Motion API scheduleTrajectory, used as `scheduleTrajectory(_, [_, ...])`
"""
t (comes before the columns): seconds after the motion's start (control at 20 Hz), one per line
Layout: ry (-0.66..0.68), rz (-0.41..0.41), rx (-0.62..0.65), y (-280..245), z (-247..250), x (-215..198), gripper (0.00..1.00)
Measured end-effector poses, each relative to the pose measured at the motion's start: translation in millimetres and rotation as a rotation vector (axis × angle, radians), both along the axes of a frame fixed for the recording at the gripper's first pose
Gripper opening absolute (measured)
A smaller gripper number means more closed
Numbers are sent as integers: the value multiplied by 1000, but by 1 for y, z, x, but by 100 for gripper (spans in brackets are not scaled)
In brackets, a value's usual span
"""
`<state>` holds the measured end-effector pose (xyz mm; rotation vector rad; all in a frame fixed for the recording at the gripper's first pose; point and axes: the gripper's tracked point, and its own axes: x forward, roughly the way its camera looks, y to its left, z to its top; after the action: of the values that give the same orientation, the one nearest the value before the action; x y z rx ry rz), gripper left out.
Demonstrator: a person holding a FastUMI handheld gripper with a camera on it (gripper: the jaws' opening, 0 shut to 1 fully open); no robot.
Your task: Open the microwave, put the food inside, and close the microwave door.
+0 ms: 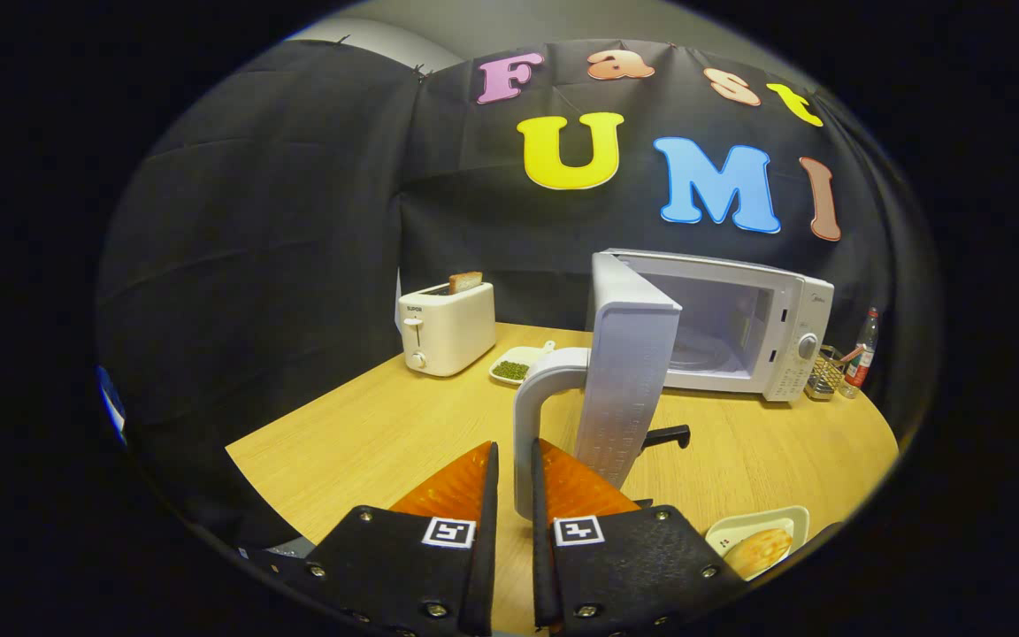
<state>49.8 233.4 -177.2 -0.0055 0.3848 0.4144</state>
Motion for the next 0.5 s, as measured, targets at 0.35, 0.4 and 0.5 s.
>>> scheduleTrajectory(0.35, [41,122,24,61,-3,-2,17])
scheduleTrajectory(0.4, [43,133,20,67,-4,-1,17])
scheduleTrajectory(0.5, [39,150,14,74,-3,-1,17])
